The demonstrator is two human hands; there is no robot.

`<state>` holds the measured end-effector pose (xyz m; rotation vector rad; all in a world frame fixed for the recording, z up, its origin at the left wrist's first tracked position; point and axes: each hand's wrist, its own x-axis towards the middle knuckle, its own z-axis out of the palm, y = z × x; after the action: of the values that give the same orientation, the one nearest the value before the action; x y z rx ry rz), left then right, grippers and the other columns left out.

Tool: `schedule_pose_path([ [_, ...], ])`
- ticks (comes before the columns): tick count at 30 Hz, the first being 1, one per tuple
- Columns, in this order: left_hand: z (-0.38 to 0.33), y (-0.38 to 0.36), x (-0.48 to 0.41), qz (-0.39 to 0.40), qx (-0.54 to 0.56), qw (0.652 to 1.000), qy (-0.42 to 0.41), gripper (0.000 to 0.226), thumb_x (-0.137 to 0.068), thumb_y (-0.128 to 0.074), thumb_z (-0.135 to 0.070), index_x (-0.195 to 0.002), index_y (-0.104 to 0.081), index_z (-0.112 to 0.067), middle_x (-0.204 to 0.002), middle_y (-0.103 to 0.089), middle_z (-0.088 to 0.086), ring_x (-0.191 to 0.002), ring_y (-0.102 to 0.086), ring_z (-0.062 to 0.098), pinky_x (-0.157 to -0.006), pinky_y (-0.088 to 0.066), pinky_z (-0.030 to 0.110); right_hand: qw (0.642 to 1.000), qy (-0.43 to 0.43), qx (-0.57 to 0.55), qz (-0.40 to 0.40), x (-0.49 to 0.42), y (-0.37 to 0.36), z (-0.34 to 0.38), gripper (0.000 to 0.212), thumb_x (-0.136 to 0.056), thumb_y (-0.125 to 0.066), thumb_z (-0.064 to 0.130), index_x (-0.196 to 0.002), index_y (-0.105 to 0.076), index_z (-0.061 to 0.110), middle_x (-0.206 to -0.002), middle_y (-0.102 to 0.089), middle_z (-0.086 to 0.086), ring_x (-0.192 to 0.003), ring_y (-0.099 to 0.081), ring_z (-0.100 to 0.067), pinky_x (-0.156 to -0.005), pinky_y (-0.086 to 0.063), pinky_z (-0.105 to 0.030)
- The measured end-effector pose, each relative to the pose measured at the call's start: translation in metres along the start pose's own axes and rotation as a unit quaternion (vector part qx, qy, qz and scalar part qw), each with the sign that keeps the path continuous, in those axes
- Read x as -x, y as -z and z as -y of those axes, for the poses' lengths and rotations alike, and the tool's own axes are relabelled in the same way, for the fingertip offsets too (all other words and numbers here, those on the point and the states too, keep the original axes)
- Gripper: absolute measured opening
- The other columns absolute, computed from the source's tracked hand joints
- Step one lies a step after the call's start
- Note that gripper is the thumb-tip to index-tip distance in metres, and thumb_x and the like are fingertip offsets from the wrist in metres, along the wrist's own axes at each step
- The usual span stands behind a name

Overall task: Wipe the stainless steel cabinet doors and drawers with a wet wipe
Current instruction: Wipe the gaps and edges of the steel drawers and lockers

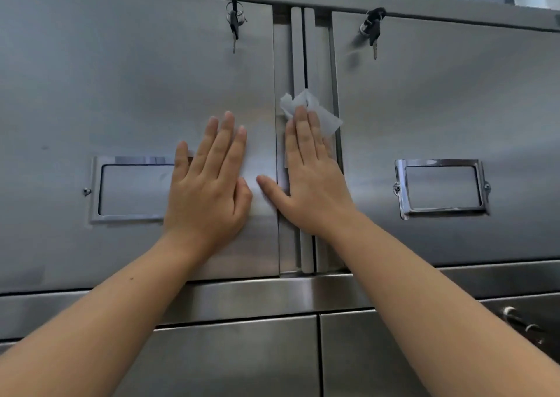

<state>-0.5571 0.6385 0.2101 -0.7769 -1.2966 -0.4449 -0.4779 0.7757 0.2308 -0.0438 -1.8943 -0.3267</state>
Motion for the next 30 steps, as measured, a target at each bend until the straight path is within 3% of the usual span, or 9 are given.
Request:
schedule_pose_path([
  [11,-0.014,0.003,0.025,0.056,-0.001,0.998,-0.016,0.06,-0.083,-0.033,-0.02,-0.14,-0.036,0.0,-0.147,-0.03,0.019,-0.137,-0.027,0.032,-0.108,-0.01,0.052,0.998,-0.013,-0.043,0.039,0.076,-0.017,0.018,0.09,-0.085,-0.025,0.061,-0.147,0.007,0.005,-0.154,0.019,-0.01,-0.14,0.022,-0.022,-0.116,0.004,-0.037],
  [17,-0.025,0.006,0.047,0.11,0.021,0.994,-0.015,0.061,-0.086,-0.028,-0.024,-0.143,-0.025,-0.004,-0.151,-0.019,0.016,-0.14,-0.019,0.032,-0.11,-0.002,0.049,0.998,-0.02,-0.048,0.037,0.108,-0.024,0.027,0.089,-0.086,-0.027,0.061,-0.148,-0.003,0.003,-0.155,0.012,-0.012,-0.142,0.016,-0.024,-0.115,0.008,-0.036],
  [23,-0.042,0.009,0.062,0.128,0.027,0.991,0.039,0.061,-0.087,-0.028,-0.026,-0.144,-0.025,-0.005,-0.151,-0.019,0.016,-0.14,-0.015,0.033,-0.107,-0.002,0.061,0.998,-0.031,-0.044,0.022,0.13,-0.032,0.035,0.086,-0.086,-0.032,0.058,-0.147,-0.011,0.001,-0.155,0.002,-0.015,-0.143,0.005,-0.028,-0.116,-0.002,-0.042],
  [30,-0.061,0.012,0.081,0.151,0.052,0.984,0.074,0.062,-0.086,-0.027,-0.026,-0.144,-0.025,-0.004,-0.152,-0.014,0.011,-0.14,-0.009,0.03,-0.108,0.0,0.058,0.998,-0.037,-0.045,0.003,0.143,-0.031,0.039,0.084,-0.085,-0.036,0.055,-0.145,-0.021,-0.001,-0.154,-0.008,-0.017,-0.143,-0.005,-0.03,-0.115,-0.009,-0.044],
])
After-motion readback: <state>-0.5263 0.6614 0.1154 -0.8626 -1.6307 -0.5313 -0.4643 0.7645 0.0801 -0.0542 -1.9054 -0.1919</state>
